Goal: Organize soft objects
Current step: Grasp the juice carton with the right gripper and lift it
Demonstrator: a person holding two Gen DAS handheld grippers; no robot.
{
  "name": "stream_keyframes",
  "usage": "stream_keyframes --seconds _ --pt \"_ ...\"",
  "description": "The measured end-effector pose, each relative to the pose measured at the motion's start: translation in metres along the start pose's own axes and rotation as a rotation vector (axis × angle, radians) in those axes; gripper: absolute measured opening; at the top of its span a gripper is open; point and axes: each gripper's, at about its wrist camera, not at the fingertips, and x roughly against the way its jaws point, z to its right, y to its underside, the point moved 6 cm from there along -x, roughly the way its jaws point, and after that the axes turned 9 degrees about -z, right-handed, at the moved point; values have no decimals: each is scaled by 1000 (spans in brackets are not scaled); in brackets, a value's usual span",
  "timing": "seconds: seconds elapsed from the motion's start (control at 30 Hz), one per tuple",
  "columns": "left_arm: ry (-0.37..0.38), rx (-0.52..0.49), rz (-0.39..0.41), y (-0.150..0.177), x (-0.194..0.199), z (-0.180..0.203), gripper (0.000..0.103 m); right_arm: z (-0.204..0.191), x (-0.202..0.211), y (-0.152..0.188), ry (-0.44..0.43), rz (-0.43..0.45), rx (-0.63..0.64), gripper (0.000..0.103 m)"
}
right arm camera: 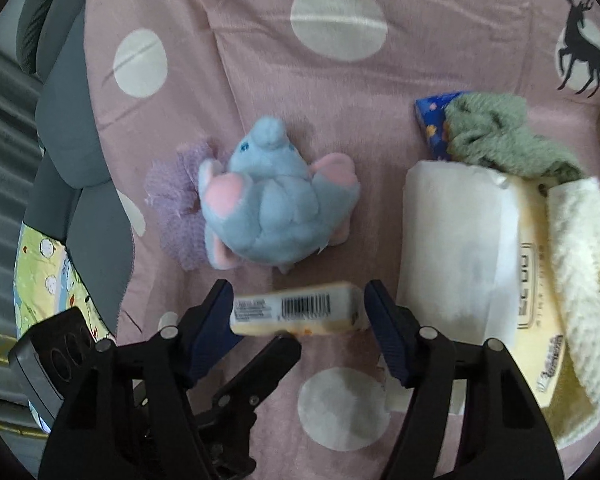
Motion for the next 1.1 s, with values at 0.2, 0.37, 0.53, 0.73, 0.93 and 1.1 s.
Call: stream_keyframes --seconds 0.2,0.37,0.53,0.73,0.93,1.1 --pt "5 3 1 -1 -9 -3 46 -10 -16 -4 34 -12 35 66" --pt "-8 -4 10 -1 -3 -5 43 -17 -17 -8 49 14 42 64" --pt "-43 -51 31 5 12 5 43 -28 -8 -1 43 60 73 62" --pt "-29 -78 27 27 39 23 43 -36 16 21 27 92 93 62" --pt "-5 -127 -59 76 47 48 43 -26 36 68 42 102 84 63" --pt "-16 -187 -141 114 39 71 43 6 39 109 94 68 25 63"
